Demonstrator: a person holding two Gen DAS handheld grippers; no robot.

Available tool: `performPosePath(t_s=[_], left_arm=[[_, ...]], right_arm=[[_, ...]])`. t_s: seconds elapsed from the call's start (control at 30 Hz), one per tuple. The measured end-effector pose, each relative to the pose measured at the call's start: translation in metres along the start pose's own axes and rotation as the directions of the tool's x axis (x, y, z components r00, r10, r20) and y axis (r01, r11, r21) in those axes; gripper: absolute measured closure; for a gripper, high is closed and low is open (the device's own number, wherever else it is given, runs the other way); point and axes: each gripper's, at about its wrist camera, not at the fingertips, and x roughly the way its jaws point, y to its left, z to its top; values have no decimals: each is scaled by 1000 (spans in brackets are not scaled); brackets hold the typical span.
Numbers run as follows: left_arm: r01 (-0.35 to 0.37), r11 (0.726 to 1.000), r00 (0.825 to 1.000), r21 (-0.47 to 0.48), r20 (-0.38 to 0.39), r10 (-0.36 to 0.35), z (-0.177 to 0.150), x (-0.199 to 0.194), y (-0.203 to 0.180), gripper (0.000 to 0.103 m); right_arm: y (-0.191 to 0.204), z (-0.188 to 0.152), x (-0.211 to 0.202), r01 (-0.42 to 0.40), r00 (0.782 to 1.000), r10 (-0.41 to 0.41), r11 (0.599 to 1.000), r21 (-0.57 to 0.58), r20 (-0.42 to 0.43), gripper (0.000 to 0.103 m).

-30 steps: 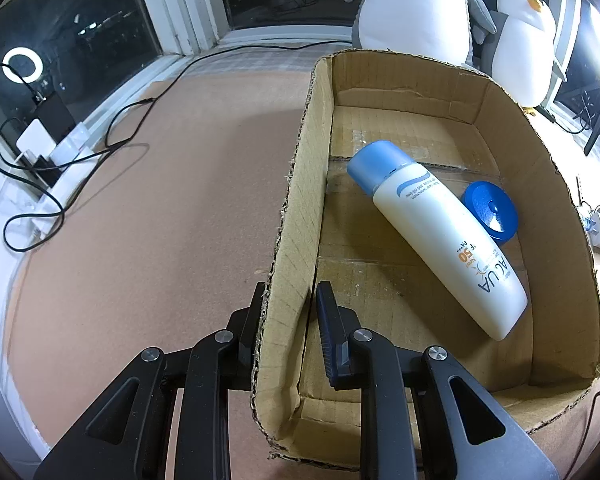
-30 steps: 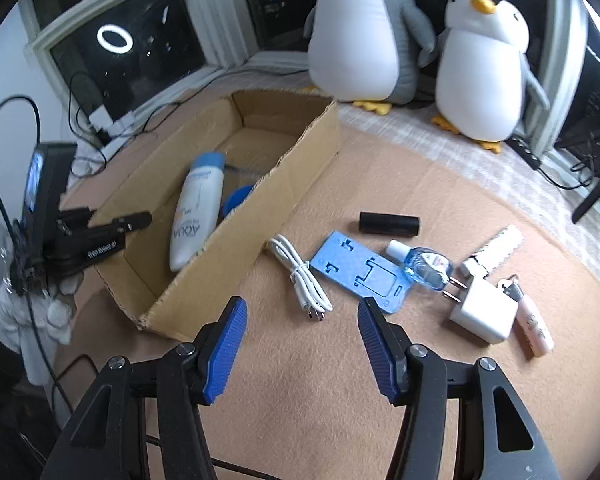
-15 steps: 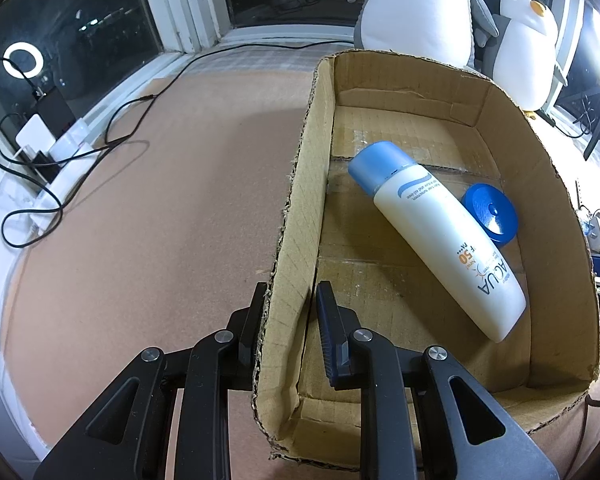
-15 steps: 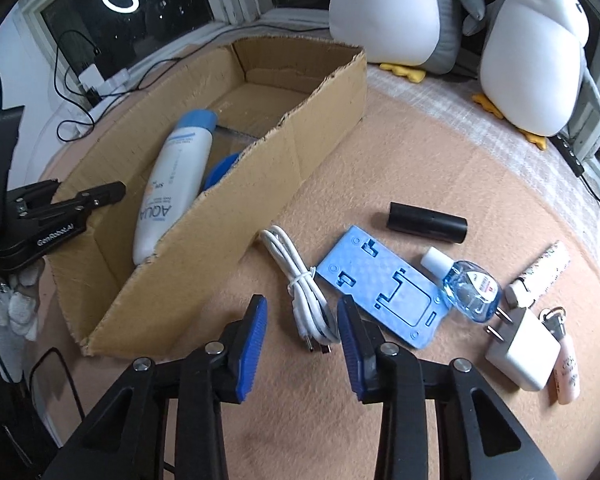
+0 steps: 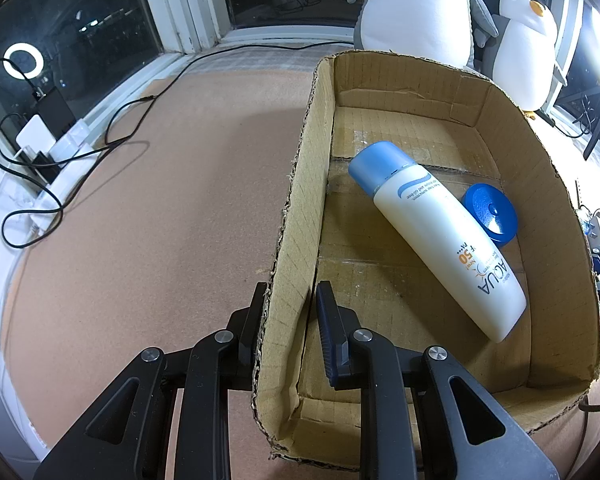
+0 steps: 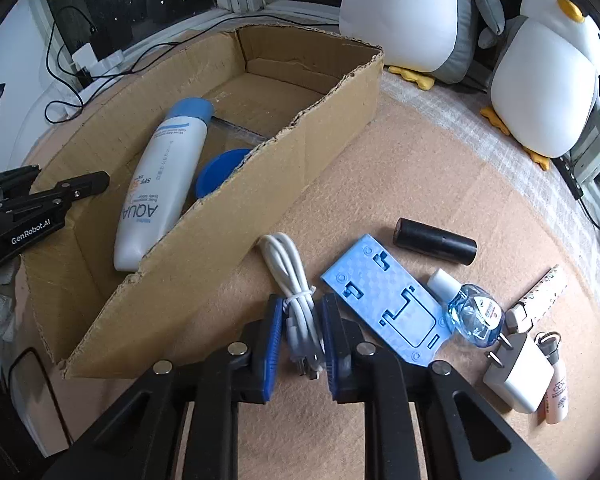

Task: Organize rigid objects

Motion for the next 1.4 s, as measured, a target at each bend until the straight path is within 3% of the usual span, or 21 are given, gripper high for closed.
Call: performPosePath(t_s=[0.3,0.63,0.93,1.4], left_arm=[[-1,1000,1000,1,1,1,1,0,0,83],[5,1000,1000,-4,1,-5,1,0,0,83],[14,1000,1000,-10,4,-14,1,1,1,83],[20,1000,1000,-16,7,-20,0,1,2,83]], right_arm=[[-3,-15,-12,7,1000,-8,997,72,15,89],[-5,-18,-53,-2,996,-12,990,144,94,89],[29,2,-81,-76,984,57,991,107,170,89],[76,28,-67,-133,977,121,989,61,177,89]])
